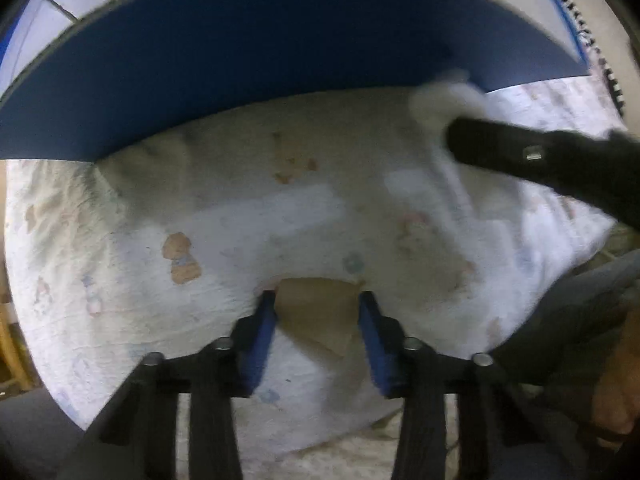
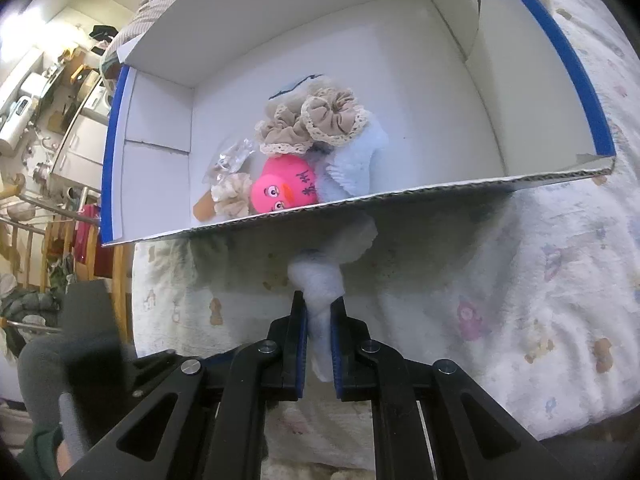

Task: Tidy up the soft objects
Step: 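Grasp the tan soft piece with the left tool while the right tool grasps the white plush bunny, then carry the tan piece and white bunny down into the box with both tools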

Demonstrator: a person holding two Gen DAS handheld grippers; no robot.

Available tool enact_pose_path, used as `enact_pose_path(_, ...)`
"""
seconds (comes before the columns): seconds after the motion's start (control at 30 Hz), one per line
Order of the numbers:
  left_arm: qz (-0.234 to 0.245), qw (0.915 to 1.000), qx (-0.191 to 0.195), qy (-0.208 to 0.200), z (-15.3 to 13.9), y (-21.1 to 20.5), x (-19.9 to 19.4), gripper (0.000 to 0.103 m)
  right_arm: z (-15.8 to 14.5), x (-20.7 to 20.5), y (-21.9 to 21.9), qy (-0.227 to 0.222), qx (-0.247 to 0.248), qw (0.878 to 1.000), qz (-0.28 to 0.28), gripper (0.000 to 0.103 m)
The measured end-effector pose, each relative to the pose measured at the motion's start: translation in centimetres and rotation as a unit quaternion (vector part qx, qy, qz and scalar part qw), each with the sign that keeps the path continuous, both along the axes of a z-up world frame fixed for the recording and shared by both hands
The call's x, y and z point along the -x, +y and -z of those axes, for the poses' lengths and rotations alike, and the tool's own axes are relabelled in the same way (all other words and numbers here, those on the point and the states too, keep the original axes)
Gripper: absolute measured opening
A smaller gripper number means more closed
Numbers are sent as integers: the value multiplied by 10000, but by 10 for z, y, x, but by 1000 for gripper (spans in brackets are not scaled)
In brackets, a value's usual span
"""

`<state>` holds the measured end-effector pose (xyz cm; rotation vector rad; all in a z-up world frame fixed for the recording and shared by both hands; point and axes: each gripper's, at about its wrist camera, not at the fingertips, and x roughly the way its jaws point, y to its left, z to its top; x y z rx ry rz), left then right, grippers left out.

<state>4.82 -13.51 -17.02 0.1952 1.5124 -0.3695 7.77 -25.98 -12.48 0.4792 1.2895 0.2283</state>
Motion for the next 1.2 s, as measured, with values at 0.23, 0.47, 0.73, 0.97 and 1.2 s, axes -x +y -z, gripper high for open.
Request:
enact_pose_path(0.23, -87, 10000, 20, -30, -2, 7, -2, 9, -1, 0, 2, -24, 2, 10000, -82, 12)
enact_pose_path(0.47, -584, 9971, -102, -469, -19, 34, -9, 9, -1, 1, 7, -62, 31, 9999, -140, 12)
enact_pose_path(0.73, -891, 9935, -180, -692, -27, 59, -9, 9, -1, 4, 12, -73, 99, 9998, -179, 12)
enact_pose_path(0.97, -1094, 9895, -224, -916, -41, 95, -8, 9, -1, 7, 19, -88, 130, 9996, -225, 12)
enact_pose_path(1.2, -1354, 9825, -267, -1247, -71, 124, -9, 9, -4, 15, 28, -158, 94, 9993, -324, 12)
